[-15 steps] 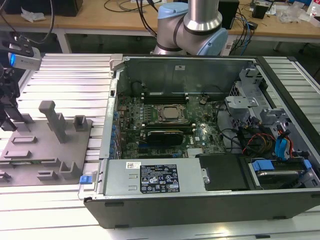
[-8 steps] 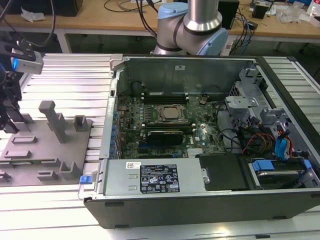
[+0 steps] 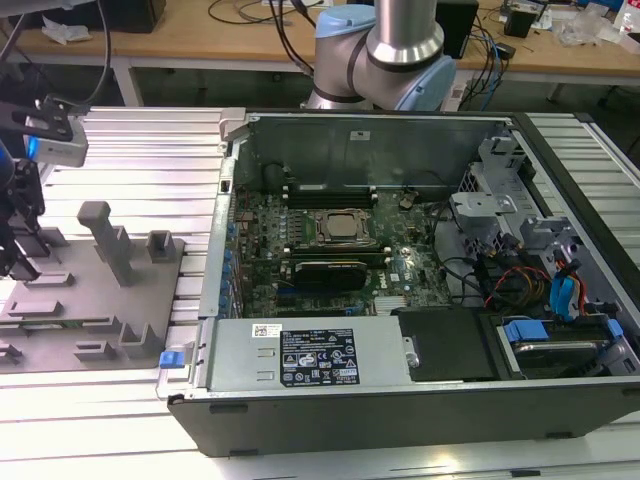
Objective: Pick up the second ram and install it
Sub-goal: 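Pick up the second ram and move it above second insertion slot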
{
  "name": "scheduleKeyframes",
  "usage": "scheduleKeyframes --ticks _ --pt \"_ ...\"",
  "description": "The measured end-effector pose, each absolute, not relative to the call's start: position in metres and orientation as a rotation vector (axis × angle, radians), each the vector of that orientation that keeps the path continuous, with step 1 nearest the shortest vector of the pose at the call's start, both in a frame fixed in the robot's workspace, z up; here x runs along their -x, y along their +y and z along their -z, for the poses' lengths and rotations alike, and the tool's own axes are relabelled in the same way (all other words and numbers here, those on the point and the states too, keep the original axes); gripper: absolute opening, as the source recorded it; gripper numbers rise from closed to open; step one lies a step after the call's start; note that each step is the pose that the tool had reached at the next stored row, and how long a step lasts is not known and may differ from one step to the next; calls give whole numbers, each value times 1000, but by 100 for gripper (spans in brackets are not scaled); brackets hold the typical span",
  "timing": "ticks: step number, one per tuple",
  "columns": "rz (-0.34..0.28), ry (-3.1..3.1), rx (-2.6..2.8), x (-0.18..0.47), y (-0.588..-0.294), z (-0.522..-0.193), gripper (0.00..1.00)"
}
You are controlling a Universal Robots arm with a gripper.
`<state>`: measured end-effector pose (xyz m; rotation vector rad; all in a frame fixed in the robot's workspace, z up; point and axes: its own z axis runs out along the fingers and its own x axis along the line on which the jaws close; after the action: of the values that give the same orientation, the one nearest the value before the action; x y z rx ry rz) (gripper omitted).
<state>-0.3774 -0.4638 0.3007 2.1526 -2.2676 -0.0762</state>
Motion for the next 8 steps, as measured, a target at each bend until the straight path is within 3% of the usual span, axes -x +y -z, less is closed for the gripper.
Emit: scheduleKeyframes --ticks 8 --pt "76 -2268 -2153 378 -468 -286 36"
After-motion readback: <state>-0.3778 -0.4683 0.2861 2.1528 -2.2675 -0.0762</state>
